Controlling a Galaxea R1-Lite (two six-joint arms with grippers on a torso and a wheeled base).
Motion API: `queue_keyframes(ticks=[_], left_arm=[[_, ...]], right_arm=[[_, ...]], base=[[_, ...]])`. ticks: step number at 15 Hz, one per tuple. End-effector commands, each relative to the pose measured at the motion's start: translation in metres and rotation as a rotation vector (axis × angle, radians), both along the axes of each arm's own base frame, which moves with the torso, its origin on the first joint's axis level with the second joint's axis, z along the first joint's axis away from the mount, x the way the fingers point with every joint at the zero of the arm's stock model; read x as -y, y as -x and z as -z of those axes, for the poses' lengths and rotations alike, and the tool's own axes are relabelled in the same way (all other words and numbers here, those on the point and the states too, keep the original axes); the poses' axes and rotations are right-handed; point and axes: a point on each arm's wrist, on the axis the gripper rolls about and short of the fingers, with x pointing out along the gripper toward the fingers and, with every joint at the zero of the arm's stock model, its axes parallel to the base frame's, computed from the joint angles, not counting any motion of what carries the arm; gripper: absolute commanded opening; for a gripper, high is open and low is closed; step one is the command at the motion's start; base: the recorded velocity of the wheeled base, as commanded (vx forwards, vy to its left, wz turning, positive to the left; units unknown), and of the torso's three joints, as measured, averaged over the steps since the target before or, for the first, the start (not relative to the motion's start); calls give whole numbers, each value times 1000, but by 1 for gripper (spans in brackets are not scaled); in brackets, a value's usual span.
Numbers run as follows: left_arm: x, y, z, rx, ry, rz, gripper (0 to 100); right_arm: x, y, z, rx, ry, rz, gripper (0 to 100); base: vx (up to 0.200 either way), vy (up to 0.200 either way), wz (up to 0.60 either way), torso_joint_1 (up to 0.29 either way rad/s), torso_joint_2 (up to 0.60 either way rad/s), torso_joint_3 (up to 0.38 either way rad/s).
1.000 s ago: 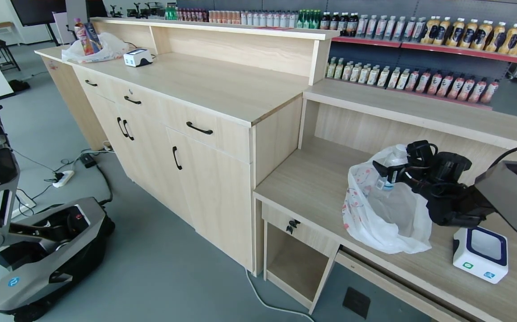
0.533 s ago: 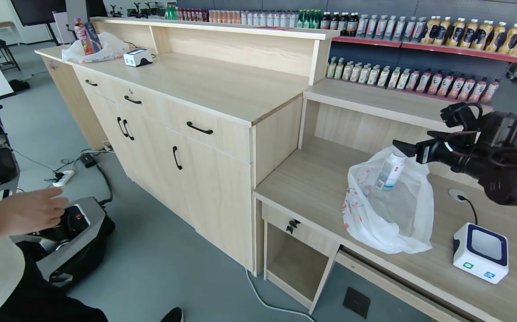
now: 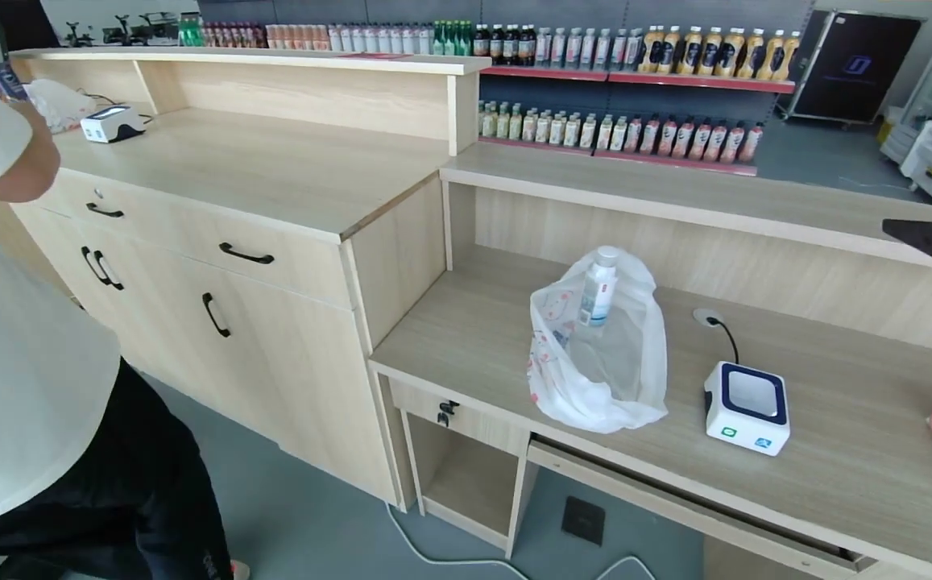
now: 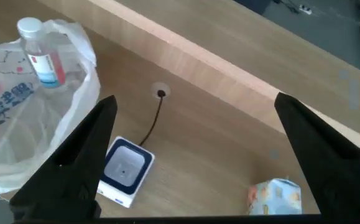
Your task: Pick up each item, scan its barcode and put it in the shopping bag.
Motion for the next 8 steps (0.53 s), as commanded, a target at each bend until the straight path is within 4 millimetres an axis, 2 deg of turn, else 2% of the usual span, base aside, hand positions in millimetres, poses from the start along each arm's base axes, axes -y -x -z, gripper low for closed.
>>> queue_keyframes(ticks=[1, 5, 7, 8], left_arm=[[0, 0, 0, 0, 0, -2, 100], [0, 0, 0, 0, 0, -2, 100], [0, 0, 0, 0, 0, -2, 100], [0, 0, 0, 0, 0, -2, 100]], right_arm=[[21, 16, -29, 14, -25, 158, 100], [74, -17, -35, -90, -82, 418, 100], [98, -33, -29, -154, -112, 523, 100], [111, -39, -14, -197, -139, 533, 100]], base=[[0, 0, -600, 7, -2, 2], [0, 0, -600, 1, 4, 4], [0, 0, -600, 2, 5, 0], [0, 0, 0, 0, 0, 0]])
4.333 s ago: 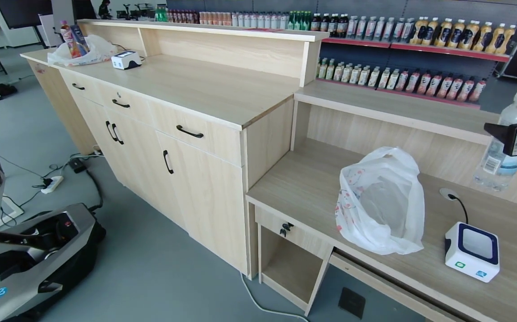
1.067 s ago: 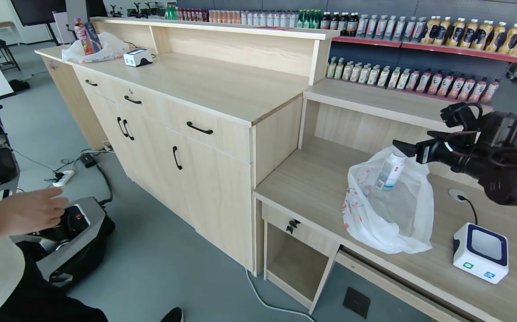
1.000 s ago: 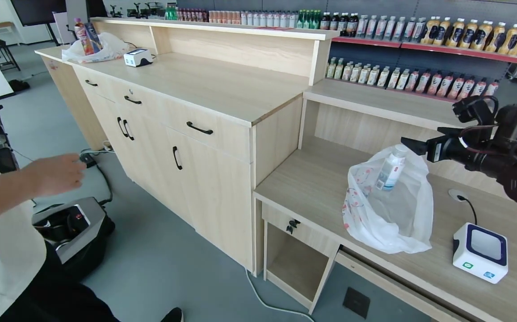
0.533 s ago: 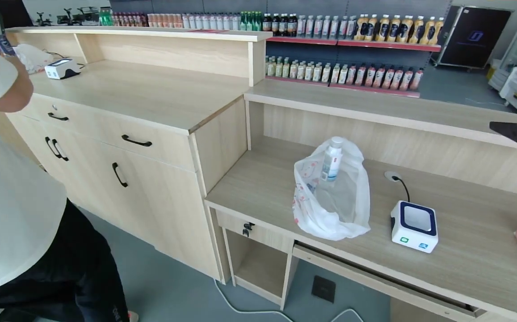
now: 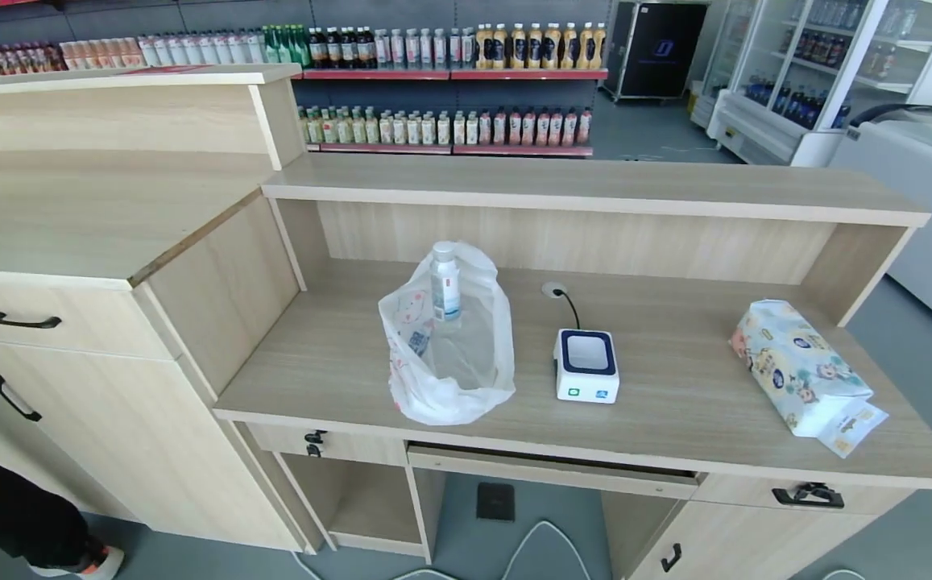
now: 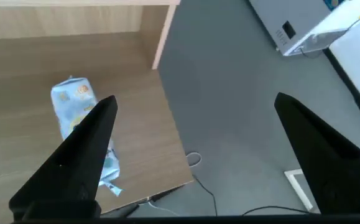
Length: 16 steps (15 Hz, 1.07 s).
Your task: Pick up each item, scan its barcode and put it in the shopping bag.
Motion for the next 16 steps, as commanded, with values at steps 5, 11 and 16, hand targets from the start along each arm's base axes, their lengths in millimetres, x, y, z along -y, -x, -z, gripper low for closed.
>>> queue_keyframes(ticks=[5, 11, 16], left_arm=[[0, 0, 0, 0, 0, -1, 100], [0, 0, 0, 0, 0, -1, 100], [0, 0, 0, 0, 0, -1, 100]], right_arm=[[50, -48, 90, -188, -259, 12, 100], [55, -69, 136, -282, -338, -169, 100], [45, -78, 150, -301, -381, -247, 100]], base=[[0, 0, 0, 0, 0, 0], [0, 0, 0, 0, 0, 0], [0, 0, 0, 0, 0, 0]])
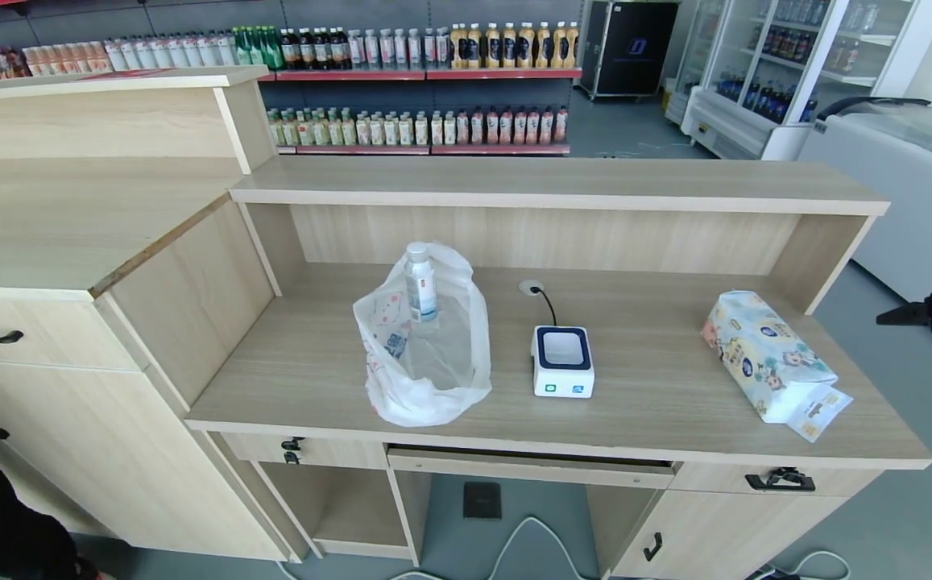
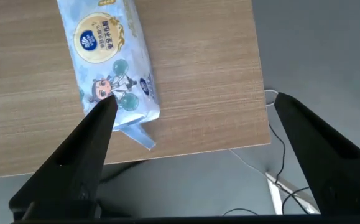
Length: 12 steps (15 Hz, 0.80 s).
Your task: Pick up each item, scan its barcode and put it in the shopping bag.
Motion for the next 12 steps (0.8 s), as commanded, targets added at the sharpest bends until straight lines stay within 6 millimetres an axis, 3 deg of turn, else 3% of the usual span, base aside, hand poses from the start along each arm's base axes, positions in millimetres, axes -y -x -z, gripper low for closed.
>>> queue_keyframes(ticks=[1, 6, 12], left_arm=[[0, 0, 0, 0, 0, -1, 100], [0, 0, 0, 0, 0, -1, 100], [0, 0, 0, 0, 0, -1, 100]], right_arm=[[0, -6, 13, -19, -33, -28, 100], [-1, -27, 49, -61, -71, -94, 100], [-5, -42, 66, -52, -70, -121, 100]], base=[[0, 0, 0, 0, 0, 0], [0, 0, 0, 0, 0, 0], [0, 0, 0, 0, 0, 0]])
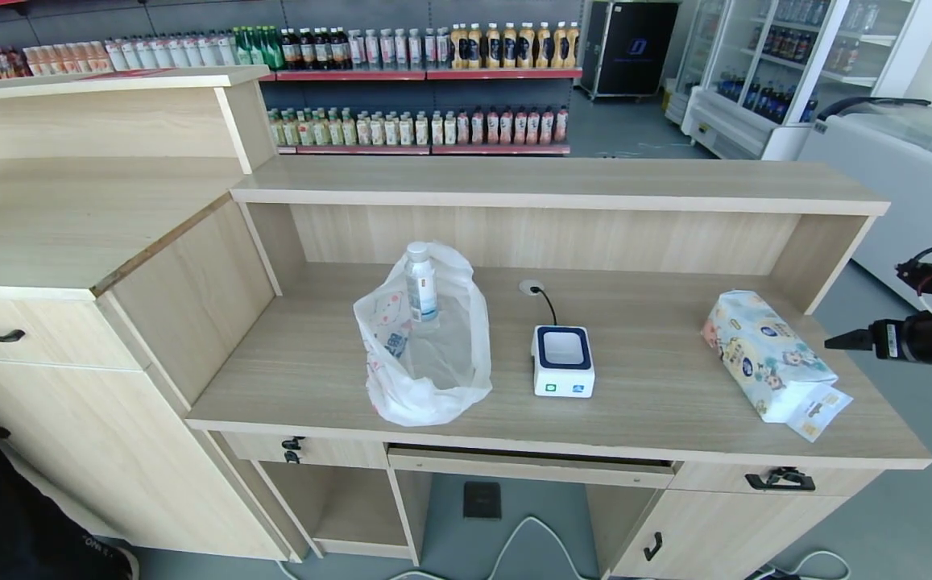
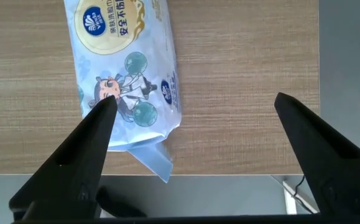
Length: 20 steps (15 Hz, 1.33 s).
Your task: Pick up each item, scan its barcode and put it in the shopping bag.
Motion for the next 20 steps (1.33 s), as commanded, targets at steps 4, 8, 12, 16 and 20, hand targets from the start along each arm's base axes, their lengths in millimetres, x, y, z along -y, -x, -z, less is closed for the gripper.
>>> queue_keyframes(ticks=[4, 8, 12, 16, 20], left_arm=[[0, 0, 0, 0, 0, -1, 100], [0, 0, 0, 0, 0, -1, 100], [0, 0, 0, 0, 0, -1, 100], [0, 0, 0, 0, 0, -1, 100], [0, 0, 0, 0, 0, -1, 100]], right_arm=[[-26, -22, 17, -6, -12, -84, 100], [-31, -39, 45, -11, -3, -109, 100], [-39, -47, 72, -43, -13, -137, 100], [-47, -58, 90, -34, -10, -157, 100], [-46, -57, 92, -39, -10, -157, 100]], base=[[0, 0, 0, 0, 0, 0], [0, 0, 0, 0, 0, 0], [0, 0, 0, 0, 0, 0], [0, 0, 0, 0, 0, 0], [0, 0, 0, 0, 0, 0]])
